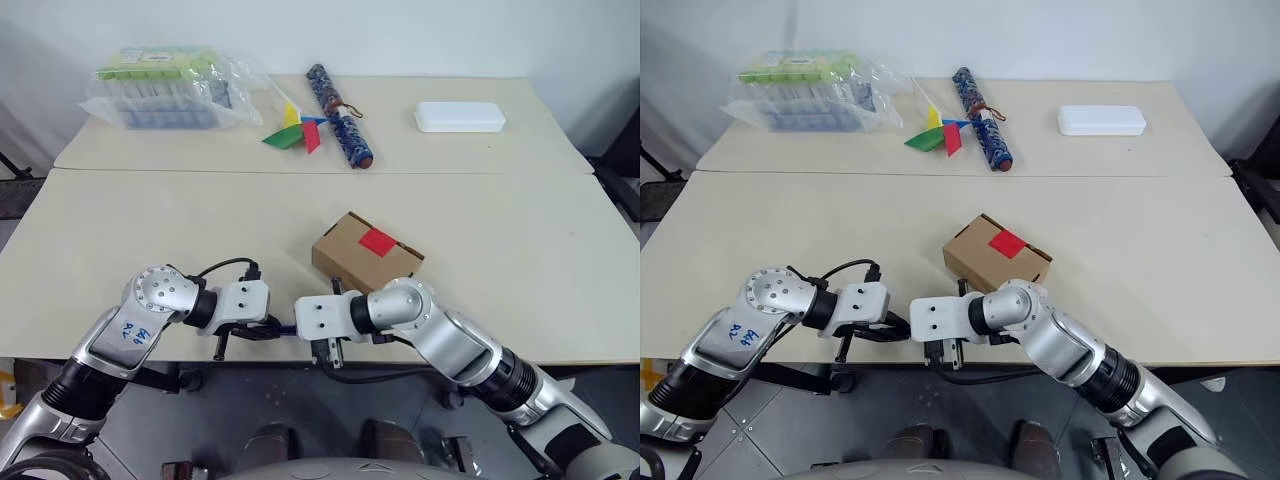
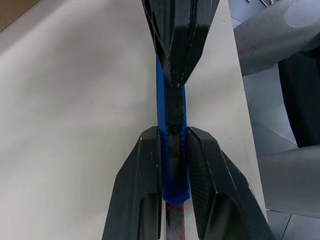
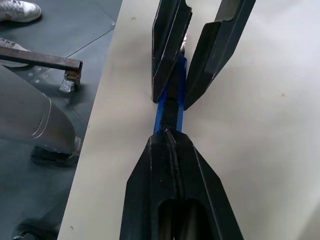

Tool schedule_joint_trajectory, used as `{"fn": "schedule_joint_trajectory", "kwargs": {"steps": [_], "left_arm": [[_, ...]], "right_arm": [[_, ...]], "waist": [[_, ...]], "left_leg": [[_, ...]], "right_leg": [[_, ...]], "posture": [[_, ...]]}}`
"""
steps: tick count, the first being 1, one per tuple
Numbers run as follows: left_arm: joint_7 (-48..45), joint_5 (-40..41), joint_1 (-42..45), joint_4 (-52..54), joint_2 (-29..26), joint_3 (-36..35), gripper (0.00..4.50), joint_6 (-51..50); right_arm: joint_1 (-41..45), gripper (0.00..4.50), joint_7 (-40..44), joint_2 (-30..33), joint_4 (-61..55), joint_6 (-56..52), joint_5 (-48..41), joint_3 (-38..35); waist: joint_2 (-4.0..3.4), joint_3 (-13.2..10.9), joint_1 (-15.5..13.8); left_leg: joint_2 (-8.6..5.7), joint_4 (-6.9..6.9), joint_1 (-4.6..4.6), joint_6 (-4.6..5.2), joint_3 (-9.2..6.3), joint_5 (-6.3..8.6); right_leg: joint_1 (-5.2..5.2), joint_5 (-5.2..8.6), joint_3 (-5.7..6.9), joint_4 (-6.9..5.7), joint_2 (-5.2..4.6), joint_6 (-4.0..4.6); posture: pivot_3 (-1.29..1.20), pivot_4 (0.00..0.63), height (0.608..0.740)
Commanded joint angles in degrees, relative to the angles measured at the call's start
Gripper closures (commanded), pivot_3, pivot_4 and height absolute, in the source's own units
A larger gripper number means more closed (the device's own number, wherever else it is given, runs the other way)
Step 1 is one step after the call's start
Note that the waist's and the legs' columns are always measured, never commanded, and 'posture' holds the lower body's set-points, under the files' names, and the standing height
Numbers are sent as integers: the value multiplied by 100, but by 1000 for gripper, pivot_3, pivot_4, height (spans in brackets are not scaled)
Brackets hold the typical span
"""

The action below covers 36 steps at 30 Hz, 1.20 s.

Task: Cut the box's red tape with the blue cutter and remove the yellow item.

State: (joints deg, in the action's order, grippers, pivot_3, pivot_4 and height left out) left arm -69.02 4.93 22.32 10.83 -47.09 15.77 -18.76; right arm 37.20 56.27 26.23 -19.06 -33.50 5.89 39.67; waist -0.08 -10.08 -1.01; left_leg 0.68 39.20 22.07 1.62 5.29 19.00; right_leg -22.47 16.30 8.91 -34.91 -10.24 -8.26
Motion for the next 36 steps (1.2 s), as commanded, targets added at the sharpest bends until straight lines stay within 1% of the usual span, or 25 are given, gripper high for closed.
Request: {"fn": "schedule_joint_trajectory", "kwargs": {"steps": [1,6,9,12,13,16,19,22,23,24,26,28,29,32,33,36], "left_arm": [[-31,-254,-189,-76,-11,371,4101,-113],[31,-283,-93,-225,65,378,4101,-87],[69,-309,-39,-306,117,388,4101,-55],[151,-297,-29,-333,166,318,4101,-69],[206,-232,-42,-328,188,212,4101,-96],[474,43,-98,-403,312,-323,4101,-87],[719,207,-199,-497,430,-815,4101,314],[986,381,-161,-608,616,-1207,4101,765],[1100,479,-89,-723,731,-1409,4101,1066],[1172,537,-37,-812,815,-1542,4101,1278],[1298,603,71,-949,916,-1751,4101,1550],[1358,656,221,-1146,934,-1959,4101,1966],[1395,656,303,-1236,937,-2025,4101,2145],[1468,624,659,-1552,967,-2085,4101,2573],[1473,606,778,-1661,988,-2074,4101,2741],[1470,557,1078,-1964,1046,-2009,4101,3203]], "right_arm": [[103,4500,-12,-143,158,150,105,73],[180,4500,-72,-356,347,170,46,-87],[219,4500,-87,-376,421,229,74,-138],[255,4500,-110,-380,301,88,-10,-356],[283,4500,-99,-333,167,-35,-85,-533],[303,4500,49,-117,-447,-699,-662,-1424],[349,4500,207,144,-869,-1430,-1314,-2235],[481,4500,88,233,-1018,-1972,-1788,-2898],[584,4500,36,235,-1060,-2264,-2011,-3180],[656,4149,-6,243,-1088,-2469,-2181,-3362],[903,3656,-168,178,-1039,-2945,-2529,-3730],[1466,2968,-634,-63,-658,-3323,-2673,-4212],[1710,2647,-779,-88,-464,-3496,-2733,-4359],[2270,1607,-845,99,18,-3800,-2955,-4473],[2426,1196,-890,135,166,-3904,-3017,-4493],[2793,272,-1027,286,583,-4209,-3106,-4412]], "waist": [[0,0,3],[-1,0,3],[-1,0,-6],[-1,0,-33],[-1,0,-38],[-1,0,-47],[0,0,-35],[1,-1,-12],[1,-1,1],[2,-2,18],[5,-4,38],[5,-5,111],[5,-5,125],[5,-5,131],[5,-5,126],[6,-6,122]], "left_leg": [[0,0,0,0,0,0],[0,0,-1,-1,0,0],[-1,0,-1,-2,1,-1],[-2,0,0,-2,0,-1],[-3,0,1,-2,1,-2],[-1,1,5,1,-1,-3],[0,2,7,1,-8,-3],[2,1,10,0,-10,-3],[2,-1,11,0,-9,-3],[2,-3,12,0,-8,-2],[3,-3,19,0,-9,-2],[2,-3,20,0,-9,-2],[1,-4,20,0,-8,-2],[1,-7,20,-1,-6,-2],[0,-9,21,-1,-4,-2],[-4,-10,26,-1,6,-2]], "right_leg": [[0,0,0,-1,0,0],[0,0,0,-2,0,0],[0,0,0,-4,0,0],[0,0,-1,-4,-1,0],[1,0,-1,-4,-1,0],[0,0,-1,-1,-5,0],[-1,0,0,1,-4,0],[-7,0,2,0,1,1],[-10,0,1,0,1,1],[-12,0,0,0,1,1],[-17,-1,2,0,0,1],[-17,-1,3,0,0,1],[-18,-1,3,-1,-1,1],[-22,-1,5,-4,-1,1],[-22,-1,6,-2,-1,1],[-22,-2,13,-1,-2,-1]], "posture": [[0,150,740],[0,150,740],[0,150,740],[0,150,740],[0,150,740],[0,150,740],[0,150,740],[0,150,740],[0,150,740],[0,150,740],[0,150,740],[0,150,740],[0,150,740],[0,150,740],[0,150,740],[0,150,740]]}}
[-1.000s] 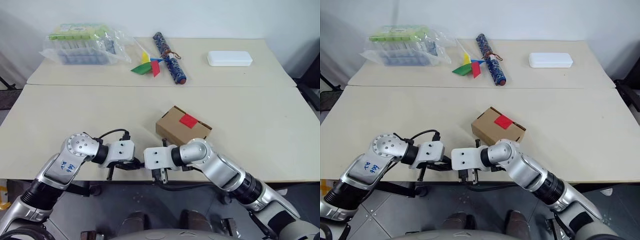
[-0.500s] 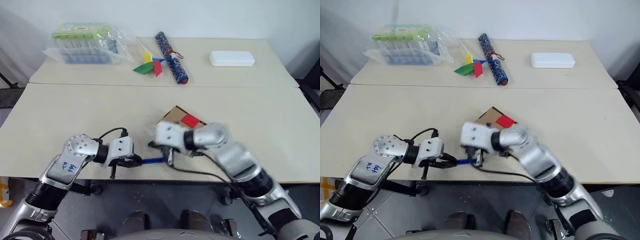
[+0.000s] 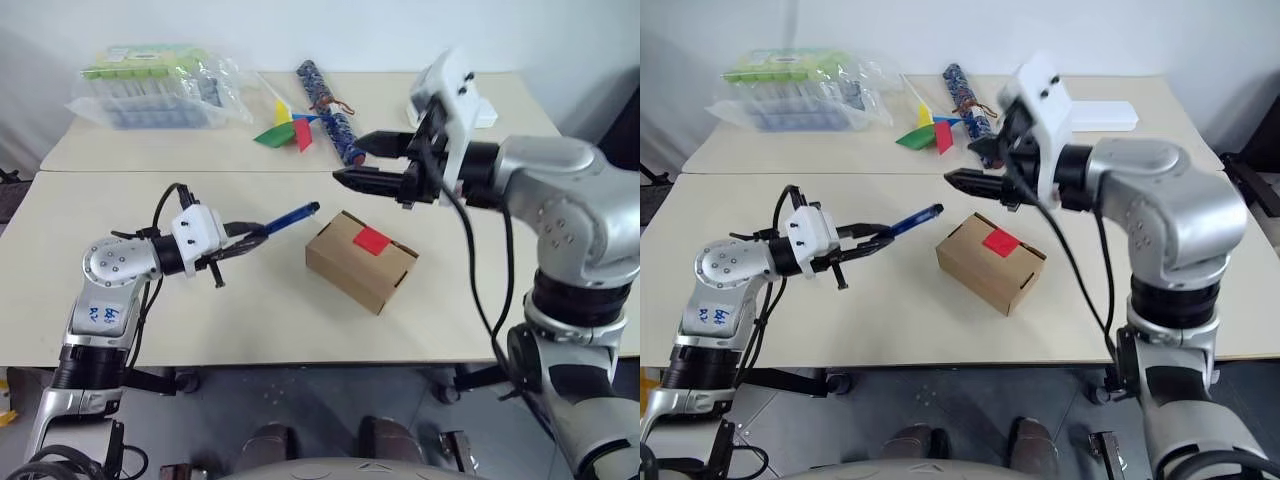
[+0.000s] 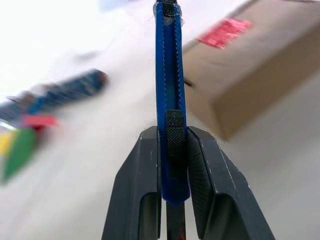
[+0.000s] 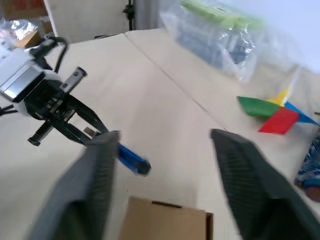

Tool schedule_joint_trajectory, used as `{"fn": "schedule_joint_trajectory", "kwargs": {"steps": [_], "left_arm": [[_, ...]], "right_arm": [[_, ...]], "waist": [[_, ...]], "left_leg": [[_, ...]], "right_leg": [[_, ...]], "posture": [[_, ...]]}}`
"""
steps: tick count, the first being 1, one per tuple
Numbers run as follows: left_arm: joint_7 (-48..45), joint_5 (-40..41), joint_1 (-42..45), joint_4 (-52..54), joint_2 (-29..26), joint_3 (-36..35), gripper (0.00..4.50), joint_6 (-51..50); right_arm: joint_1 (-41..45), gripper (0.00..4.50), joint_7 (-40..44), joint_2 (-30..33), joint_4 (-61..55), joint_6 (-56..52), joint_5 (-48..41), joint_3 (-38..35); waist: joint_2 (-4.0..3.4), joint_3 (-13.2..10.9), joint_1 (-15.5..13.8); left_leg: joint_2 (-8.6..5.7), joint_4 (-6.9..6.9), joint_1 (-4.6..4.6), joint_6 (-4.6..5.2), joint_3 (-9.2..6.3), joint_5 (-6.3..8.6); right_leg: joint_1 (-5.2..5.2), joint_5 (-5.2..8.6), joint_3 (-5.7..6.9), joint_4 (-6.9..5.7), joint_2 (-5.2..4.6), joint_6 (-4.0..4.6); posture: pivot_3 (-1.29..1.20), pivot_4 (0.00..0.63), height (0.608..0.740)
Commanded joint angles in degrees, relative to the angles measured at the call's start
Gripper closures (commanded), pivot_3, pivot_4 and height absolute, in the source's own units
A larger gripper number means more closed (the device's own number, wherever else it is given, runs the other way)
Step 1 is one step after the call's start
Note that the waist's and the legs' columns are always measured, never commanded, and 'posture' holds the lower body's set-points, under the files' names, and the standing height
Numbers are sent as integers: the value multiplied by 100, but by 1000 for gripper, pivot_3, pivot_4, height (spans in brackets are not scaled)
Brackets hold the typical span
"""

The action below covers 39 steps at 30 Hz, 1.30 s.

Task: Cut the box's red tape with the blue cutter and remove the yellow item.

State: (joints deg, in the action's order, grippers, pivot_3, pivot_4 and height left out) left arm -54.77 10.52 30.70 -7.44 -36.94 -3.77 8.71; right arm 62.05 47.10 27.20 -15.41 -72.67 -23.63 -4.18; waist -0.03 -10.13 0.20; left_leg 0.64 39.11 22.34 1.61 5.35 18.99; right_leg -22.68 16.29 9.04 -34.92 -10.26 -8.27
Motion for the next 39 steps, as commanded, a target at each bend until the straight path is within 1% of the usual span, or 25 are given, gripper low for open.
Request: {"fn": "schedule_joint_trajectory", "kwargs": {"steps": [1,4,8,10,13,17,21,24,37,39], "left_arm": [[64,-46,355,-266,63,-28,4101,658],[68,-94,601,-589,157,43,4101,1073],[-49,-120,845,-950,342,186,4101,1714],[40,-282,972,-1213,420,270,4101,2117],[151,-387,1087,-1446,516,330,4101,2407],[291,-457,1190,-1607,597,374,4101,2611],[350,-477,1224,-1699,616,423,4101,2736],[392,-479,1234,-1712,623,428,4101,2778],[391,-442,1188,-1674,546,417,4101,2818],[387,-438,1195,-1684,543,418,4101,2821]], "right_arm": [[440,34,-155,237,389,-563,-204,6],[736,34,-223,273,811,-1074,-381,21],[1000,34,-170,268,1243,-1301,-630,32],[1177,34,-189,113,1548,-1463,-784,-81],[1382,34,-233,-30,1890,-1496,-914,-101],[1492,34,-280,-143,2206,-1469,-986,65],[1427,34,-359,-360,2456,-1354,-1015,173],[1352,34,-387,-410,2554,-1220,-972,275],[1300,34,-263,-191,2847,-909,-941,692],[1301,431,-259,-172,2897,-883,-932,726]], "waist": [[1,-1,2],[2,-1,13],[2,-1,22],[3,-1,29],[3,-2,58],[4,-2,120],[4,-2,144],[4,-2,149],[4,-2,147],[4,-2,147]], "left_leg": [[0,0,5,0,3,0],[-1,-1,6,0,12,0],[0,-3,8,0,15,0],[0,-3,8,0,16,0],[1,-3,8,0,16,0],[0,-3,11,0,11,0],[-1,-4,13,0,9,0],[0,-4,13,0,9,0],[0,-4,14,0,7,0],[0,-4,14,0,7,0]], "right_leg": [[-1,0,3,3,-1,0],[-1,-1,7,3,-1,-1],[-1,0,12,5,1,-1],[-2,0,11,6,1,-1],[-2,-1,12,5,2,-1],[-1,-1,15,5,1,-2],[-1,-2,17,6,0,-4],[-2,-2,17,6,0,-4],[-2,-2,18,7,0,-4],[-2,-2,18,6,0,-4]], "posture": [[0,150,740],[0,150,740],[0,150,740],[0,150,740],[0,150,740],[0,150,740],[0,150,740],[0,150,740],[0,150,740],[0,150,740]]}}
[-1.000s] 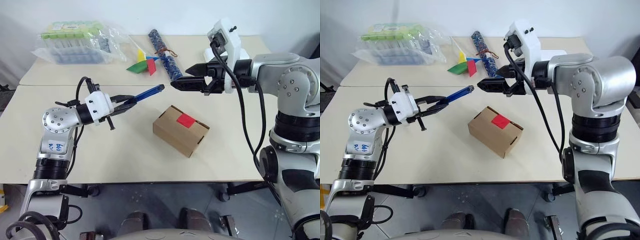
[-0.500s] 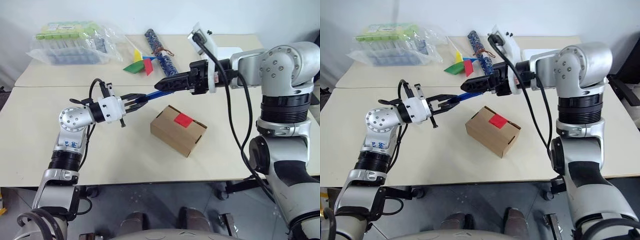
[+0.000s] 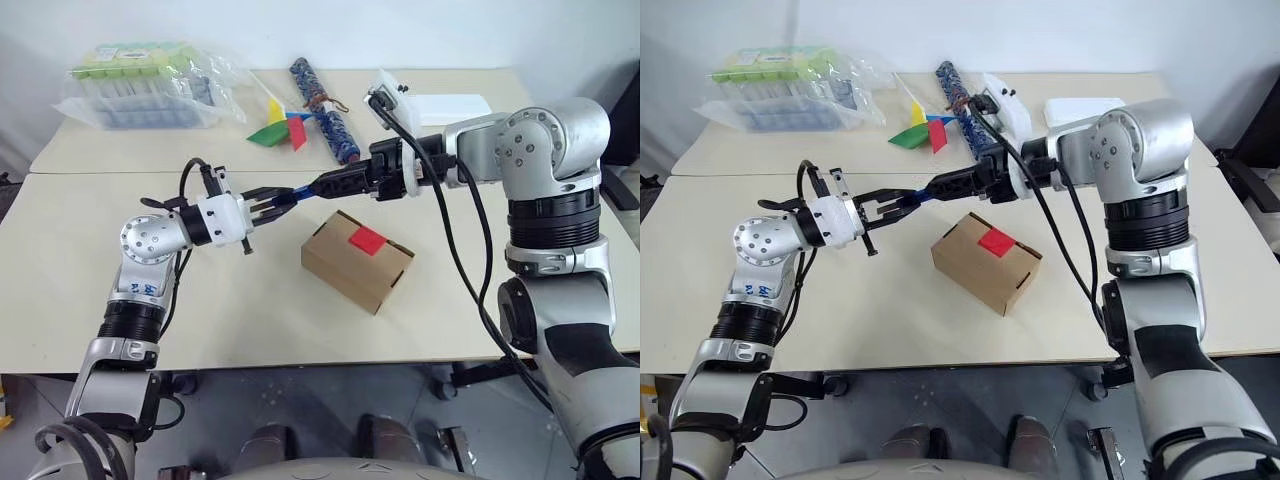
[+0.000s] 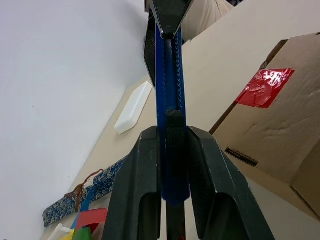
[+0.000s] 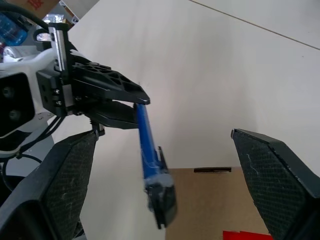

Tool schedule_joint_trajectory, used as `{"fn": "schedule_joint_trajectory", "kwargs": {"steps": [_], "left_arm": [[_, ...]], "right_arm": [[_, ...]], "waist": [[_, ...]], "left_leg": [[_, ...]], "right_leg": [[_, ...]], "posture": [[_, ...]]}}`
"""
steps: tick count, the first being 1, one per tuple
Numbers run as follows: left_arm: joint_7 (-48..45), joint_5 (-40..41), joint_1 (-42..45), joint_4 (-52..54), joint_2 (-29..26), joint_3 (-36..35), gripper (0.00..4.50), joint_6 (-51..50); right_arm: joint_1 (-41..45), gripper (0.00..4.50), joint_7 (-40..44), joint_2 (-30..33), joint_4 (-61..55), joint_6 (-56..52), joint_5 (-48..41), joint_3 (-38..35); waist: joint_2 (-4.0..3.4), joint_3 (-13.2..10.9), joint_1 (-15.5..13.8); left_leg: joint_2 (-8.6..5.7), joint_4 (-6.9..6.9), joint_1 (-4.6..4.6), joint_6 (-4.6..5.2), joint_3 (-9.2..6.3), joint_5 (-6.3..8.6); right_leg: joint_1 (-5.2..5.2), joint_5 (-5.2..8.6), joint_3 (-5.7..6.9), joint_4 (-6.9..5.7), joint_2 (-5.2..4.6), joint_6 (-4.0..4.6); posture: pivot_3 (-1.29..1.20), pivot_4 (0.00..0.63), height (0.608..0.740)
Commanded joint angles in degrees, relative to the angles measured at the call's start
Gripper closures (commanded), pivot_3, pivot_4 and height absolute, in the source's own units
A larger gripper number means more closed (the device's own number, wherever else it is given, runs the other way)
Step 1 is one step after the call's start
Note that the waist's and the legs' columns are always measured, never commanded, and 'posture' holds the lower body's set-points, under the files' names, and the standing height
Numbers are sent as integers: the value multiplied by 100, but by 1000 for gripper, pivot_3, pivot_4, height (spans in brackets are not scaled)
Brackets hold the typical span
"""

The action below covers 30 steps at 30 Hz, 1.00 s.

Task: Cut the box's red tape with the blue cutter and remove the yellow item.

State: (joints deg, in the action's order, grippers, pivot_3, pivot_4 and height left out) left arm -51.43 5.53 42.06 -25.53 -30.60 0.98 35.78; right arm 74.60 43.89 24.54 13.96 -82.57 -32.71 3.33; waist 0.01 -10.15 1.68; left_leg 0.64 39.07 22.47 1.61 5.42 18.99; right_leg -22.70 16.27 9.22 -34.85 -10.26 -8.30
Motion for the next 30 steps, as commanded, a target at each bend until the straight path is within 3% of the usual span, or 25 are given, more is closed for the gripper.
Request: {"fn": "schedule_joint_trajectory", "kwargs": {"steps": [1,12,16,28,30], "left_arm": [[53,60,66,118,-90,-58,4101,113],[-28,197,-72,275,-119,-61,4101,-115],[-793,827,-149,551,-241,55,4101,-1061],[-330,591,-131,412,-532,-310,285,-1748],[-221,745,-46,271,-655,-557,5,-1975]], "right_arm": [[38,616,81,112,-41,118,-33,-7],[39,4309,177,209,-139,148,-100,-3],[40,4343,164,213,-274,97,-171,-47],[50,4343,-106,279,-587,-17,-295,-332],[24,4343,-143,401,-635,33,-249,-336]], "waist": [[0,0,0],[0,0,-1],[0,0,2],[1,-1,-1],[1,-1,-1]], "left_leg": [[0,0,0,0,0,0],[0,0,0,0,-1,0],[0,0,1,0,-2,0],[0,0,1,0,-3,0],[0,-1,1,0,-3,0]], "right_leg": [[0,0,0,0,0,0],[0,0,0,1,0,0],[0,0,1,0,0,0],[-1,0,1,0,1,0],[-2,0,1,0,1,0]], "posture": [[0,150,740],[0,150,740],[0,150,740],[0,150,740],[0,150,740]]}}
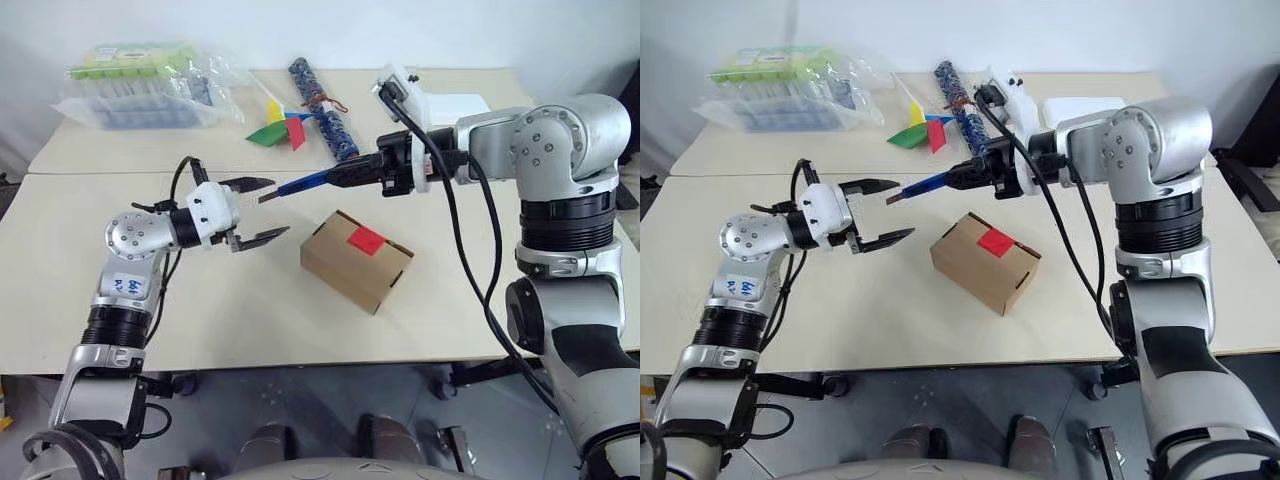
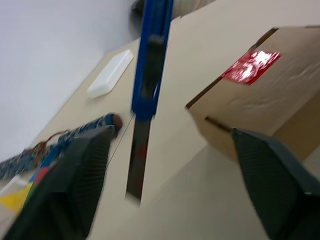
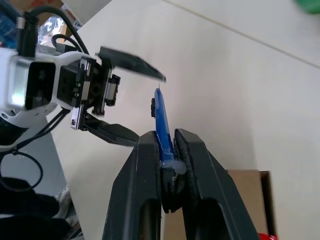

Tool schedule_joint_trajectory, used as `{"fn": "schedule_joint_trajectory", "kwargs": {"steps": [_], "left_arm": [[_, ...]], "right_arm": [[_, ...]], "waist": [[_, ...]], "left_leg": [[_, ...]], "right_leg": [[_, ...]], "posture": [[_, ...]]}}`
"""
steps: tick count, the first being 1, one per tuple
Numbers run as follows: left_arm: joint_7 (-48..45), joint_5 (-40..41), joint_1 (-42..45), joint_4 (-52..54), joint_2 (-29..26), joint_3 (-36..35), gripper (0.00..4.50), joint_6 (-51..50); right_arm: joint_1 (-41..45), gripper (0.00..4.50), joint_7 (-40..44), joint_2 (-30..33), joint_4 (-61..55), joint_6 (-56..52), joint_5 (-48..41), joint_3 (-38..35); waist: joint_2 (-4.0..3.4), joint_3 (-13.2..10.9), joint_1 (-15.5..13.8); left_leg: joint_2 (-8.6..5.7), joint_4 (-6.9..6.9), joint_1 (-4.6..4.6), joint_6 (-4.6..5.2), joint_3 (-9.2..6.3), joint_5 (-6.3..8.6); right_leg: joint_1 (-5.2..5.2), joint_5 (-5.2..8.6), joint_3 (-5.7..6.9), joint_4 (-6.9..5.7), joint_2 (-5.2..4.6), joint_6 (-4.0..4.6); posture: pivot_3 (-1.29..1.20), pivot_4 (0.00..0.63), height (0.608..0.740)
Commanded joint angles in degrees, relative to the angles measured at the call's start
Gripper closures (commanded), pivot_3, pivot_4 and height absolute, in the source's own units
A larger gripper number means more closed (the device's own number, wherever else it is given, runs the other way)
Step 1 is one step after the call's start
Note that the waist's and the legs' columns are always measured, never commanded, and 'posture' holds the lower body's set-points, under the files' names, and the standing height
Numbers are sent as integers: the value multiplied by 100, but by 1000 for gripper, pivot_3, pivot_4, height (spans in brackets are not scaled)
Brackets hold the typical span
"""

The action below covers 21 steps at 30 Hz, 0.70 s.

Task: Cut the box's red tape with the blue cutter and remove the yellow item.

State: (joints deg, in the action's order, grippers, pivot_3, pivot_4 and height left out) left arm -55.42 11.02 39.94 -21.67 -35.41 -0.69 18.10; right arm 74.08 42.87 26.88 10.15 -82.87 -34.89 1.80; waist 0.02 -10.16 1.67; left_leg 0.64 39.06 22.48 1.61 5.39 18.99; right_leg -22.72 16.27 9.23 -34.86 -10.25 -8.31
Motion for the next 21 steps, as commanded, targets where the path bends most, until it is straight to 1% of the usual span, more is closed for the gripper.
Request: {"fn": "schedule_joint_trajectory", "kwargs": {"steps": [1,5,8,12,16,19,21], "left_arm": [[182,240,194,-174,-237,-478,0,-280],[-33,616,85,168,-529,-610,0,-1562],[-121,964,-11,867,-434,-417,0,-2634],[-163,1134,25,1467,-224,-161,0,-3516],[-201,946,143,1709,-258,248,805,-4231],[-309,919,319,1788,-180,497,1804,-4541],[-354,818,587,1757,-100,749,2448,-4776]], "right_arm": [[65,4343,-56,226,-276,81,-17,-189],[-57,4343,-96,609,-552,136,20,-224],[-262,4343,-146,953,-877,116,21,-296],[-593,4343,-230,1419,-1406,244,108,-307],[-998,4343,-235,1939,-2003,288,83,-369],[-1179,4343,-257,2129,-2285,255,23,-477],[-1260,4343,-311,2193,-2465,193,-13,-585]], "waist": [[0,0,0],[1,-1,-6],[5,-3,-34],[9,-5,-67],[10,-6,-74],[11,-7,-39],[12,-8,-36]], "left_leg": [[0,0,1,0,0,0],[0,-2,1,-1,-2,0],[-4,-4,6,-1,-7,1],[-8,0,11,1,-9,1],[-5,-1,11,1,-3,1],[-3,-1,9,0,2,1],[-2,0,9,-1,3,1]], "right_leg": [[-1,0,0,1,0,0],[-2,0,-1,1,0,0],[-2,0,0,3,-3,-1],[-2,-2,0,5,-6,-4],[-2,-2,0,11,-2,-5],[-2,-2,-4,13,0,-5],[-2,-2,-5,12,1,-5]], "posture": [[0,150,740],[0,150,740],[0,150,740],[0,150,740],[0,150,740],[0,150,740],[0,150,740]]}}
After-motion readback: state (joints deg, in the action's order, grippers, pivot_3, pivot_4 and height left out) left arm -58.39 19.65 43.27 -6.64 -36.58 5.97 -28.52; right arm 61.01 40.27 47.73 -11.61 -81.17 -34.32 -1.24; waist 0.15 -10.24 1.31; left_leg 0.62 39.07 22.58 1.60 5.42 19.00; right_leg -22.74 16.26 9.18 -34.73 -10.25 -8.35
